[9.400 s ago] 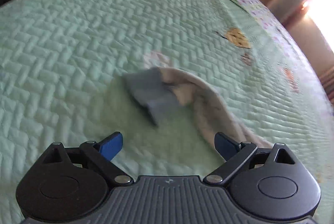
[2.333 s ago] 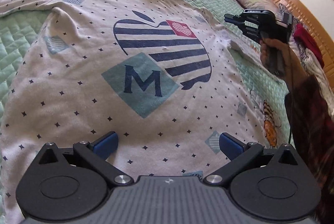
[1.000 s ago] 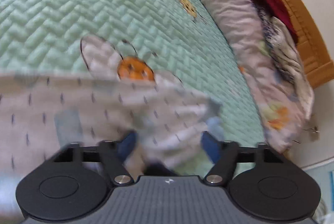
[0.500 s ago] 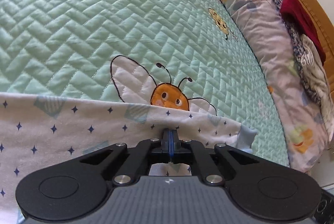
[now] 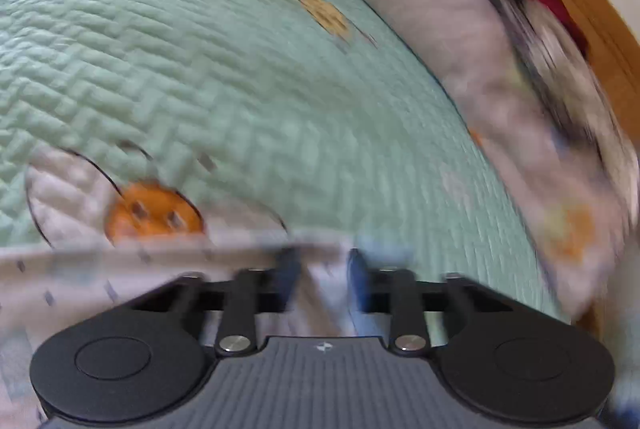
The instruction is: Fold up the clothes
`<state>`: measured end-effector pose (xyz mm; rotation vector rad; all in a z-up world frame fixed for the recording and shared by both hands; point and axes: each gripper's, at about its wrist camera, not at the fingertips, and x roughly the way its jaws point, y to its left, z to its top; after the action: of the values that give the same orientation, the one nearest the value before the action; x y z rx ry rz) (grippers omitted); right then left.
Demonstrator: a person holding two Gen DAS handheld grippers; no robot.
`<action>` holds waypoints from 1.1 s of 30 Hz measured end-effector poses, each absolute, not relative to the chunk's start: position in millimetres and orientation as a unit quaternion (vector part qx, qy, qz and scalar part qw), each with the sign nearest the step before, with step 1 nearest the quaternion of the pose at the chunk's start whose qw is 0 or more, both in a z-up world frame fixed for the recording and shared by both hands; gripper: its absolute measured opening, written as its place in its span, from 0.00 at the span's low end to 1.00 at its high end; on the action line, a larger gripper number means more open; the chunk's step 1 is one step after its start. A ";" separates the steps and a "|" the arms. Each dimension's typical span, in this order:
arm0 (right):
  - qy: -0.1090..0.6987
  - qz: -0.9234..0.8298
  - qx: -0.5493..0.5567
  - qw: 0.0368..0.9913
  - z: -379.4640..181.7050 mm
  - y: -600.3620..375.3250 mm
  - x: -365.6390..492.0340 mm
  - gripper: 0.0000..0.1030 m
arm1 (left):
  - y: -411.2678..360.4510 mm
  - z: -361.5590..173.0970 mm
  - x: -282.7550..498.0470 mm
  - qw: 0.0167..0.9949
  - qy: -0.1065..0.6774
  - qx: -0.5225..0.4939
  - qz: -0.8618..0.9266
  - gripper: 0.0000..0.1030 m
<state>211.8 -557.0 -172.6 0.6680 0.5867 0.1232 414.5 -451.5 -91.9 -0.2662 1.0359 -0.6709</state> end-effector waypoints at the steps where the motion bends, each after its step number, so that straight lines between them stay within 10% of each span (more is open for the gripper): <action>1: 0.282 0.060 0.324 0.901 -173.0 -557.4 211.6 0.00 | -444.0 -83.5 415.4 0.824 0.463 -0.128 -0.302 0.30; 8: 0.280 0.061 0.323 0.902 -172.9 -558.4 209.1 0.00 | -355.1 -44.2 389.1 0.828 0.431 -0.147 -0.326 0.71; 15: 0.276 0.059 0.328 0.901 -173.8 -558.6 207.4 0.00 | -305.0 -71.8 387.1 0.819 0.482 -0.132 -0.281 0.53; 28: 0.294 0.017 0.255 0.921 -151.9 -531.0 205.3 0.00 | -88.9 -80.3 199.7 0.843 0.478 -0.118 -0.216 0.74; 33: 0.292 0.091 0.213 0.928 -106.5 -448.8 172.0 0.30 | -39.0 -87.2 129.1 0.845 0.464 -0.148 -0.220 0.74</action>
<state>172.0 -448.8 -106.5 0.4366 0.5978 0.1871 129.1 -39.0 -87.2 -0.3128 0.9784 -0.4643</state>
